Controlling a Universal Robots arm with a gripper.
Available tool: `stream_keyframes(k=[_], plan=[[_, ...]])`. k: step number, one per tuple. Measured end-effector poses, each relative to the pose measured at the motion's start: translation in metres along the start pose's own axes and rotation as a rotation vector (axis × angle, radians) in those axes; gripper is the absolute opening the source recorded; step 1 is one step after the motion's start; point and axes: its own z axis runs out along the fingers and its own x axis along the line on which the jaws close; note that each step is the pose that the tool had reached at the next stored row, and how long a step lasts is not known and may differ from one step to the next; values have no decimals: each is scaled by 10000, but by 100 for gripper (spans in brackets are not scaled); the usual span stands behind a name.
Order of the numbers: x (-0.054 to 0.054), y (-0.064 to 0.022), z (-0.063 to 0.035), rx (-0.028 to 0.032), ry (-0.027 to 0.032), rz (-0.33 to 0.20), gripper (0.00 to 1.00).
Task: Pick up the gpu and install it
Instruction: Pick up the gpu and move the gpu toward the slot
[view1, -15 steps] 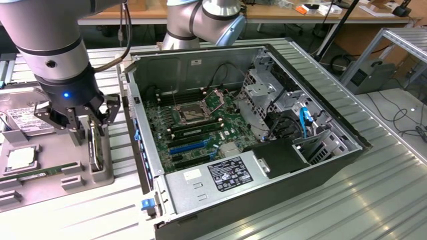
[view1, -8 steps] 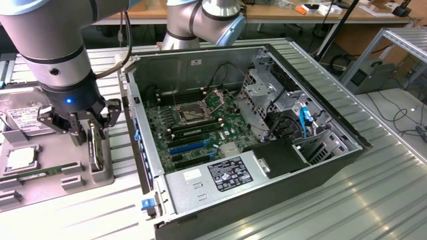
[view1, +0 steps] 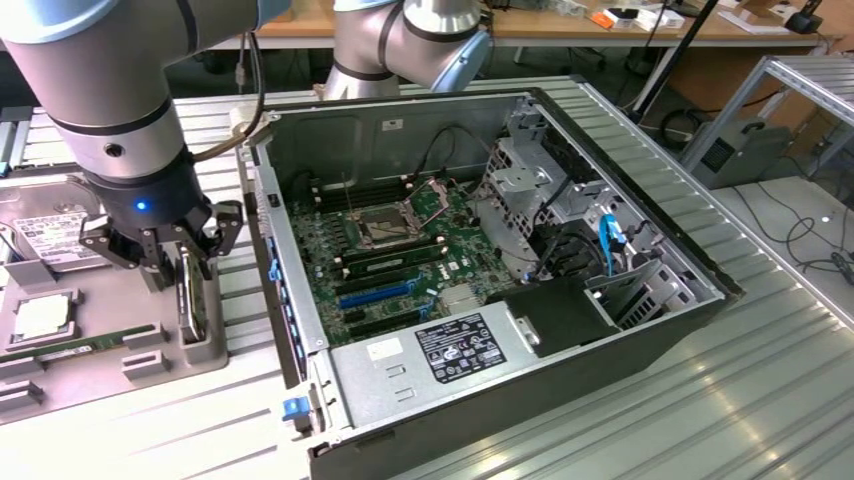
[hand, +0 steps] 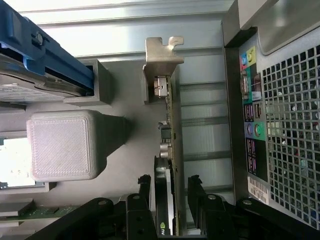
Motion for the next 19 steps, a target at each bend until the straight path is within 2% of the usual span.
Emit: stream_keyframes(k=[7, 9, 19], plan=[[1, 0, 4, 0, 0, 1, 42], [1, 0, 4, 0, 0, 1, 27], [1, 0, 4, 0, 0, 2, 27]])
